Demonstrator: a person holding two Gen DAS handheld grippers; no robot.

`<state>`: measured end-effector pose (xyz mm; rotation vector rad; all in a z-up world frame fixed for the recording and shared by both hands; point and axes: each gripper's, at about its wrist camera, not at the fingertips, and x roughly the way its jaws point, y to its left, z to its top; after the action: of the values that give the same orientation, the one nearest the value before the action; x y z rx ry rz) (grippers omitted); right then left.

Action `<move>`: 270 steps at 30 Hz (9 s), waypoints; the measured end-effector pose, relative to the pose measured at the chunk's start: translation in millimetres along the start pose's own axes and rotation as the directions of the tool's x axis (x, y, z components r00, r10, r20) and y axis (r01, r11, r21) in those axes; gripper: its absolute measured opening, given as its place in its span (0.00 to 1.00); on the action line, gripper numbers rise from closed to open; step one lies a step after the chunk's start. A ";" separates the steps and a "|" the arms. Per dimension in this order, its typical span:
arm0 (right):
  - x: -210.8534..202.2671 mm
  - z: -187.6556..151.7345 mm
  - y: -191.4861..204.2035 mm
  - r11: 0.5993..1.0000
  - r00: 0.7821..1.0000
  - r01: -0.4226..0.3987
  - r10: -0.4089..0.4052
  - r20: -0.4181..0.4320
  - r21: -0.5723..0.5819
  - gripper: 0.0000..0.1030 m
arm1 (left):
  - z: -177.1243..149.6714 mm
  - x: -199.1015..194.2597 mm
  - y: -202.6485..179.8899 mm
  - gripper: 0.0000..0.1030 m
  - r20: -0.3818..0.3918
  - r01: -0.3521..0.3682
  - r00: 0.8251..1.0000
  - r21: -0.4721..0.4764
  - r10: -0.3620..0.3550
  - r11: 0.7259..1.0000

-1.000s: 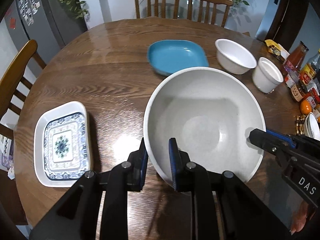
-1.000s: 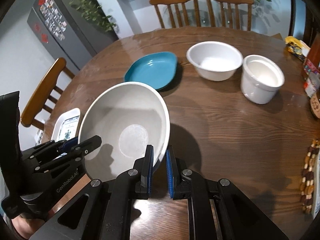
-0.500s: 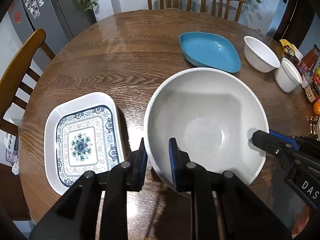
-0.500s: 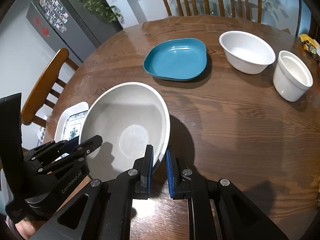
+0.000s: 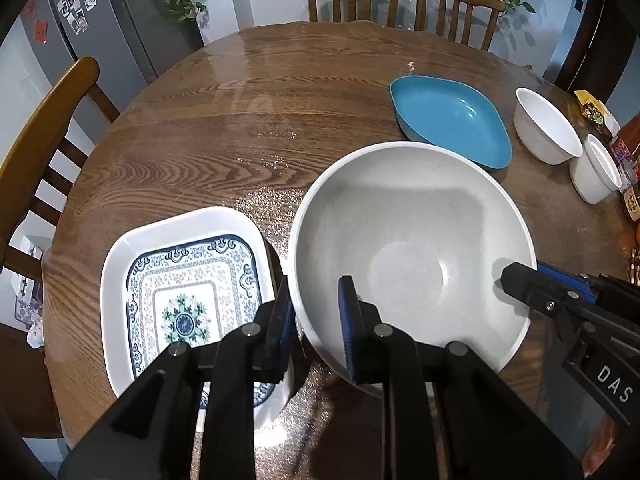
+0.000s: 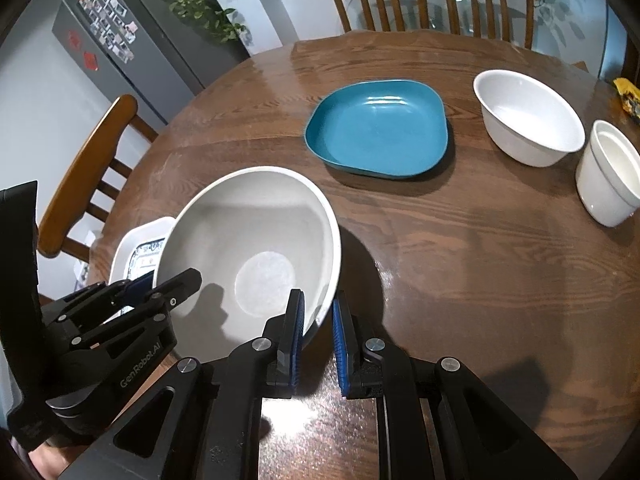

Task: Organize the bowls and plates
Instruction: 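Lower the large white bowl beside the patterned plate and open both tools, then move both tools toward the rim of the blue square plate, then close both tools on the rim of the blue square plate, then lift the blue plate with both tools and carry it over the patterned plate, then lower the blue plate onto the patterned plate and open both tools, then move both tools to the large white bowl and close on its rim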

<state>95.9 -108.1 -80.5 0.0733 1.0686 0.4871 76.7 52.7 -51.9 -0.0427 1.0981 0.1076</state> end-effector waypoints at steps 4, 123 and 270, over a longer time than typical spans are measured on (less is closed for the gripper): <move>-0.1 2.4 -2.6 1.000 1.000 -0.017 0.017 -0.001 0.012 0.14 | 3.4 1.8 2.3 0.19 -0.002 0.005 1.000 -0.007 -0.005 1.000; -73.9 -138.8 -155.8 0.925 0.997 0.065 -0.077 0.017 0.374 0.04 | -71.9 -7.5 -156.9 0.16 -0.187 0.350 0.932 0.236 -0.311 0.907; -37.8 -23.9 19.7 0.999 0.997 0.036 -0.036 0.066 0.005 0.36 | -8.3 -38.6 25.7 0.63 0.077 0.127 0.989 -0.011 -0.126 0.992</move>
<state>54.0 -110.4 -55.5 0.0732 1.0046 0.4472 49.1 75.0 -20.9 -0.1221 1.0157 0.0038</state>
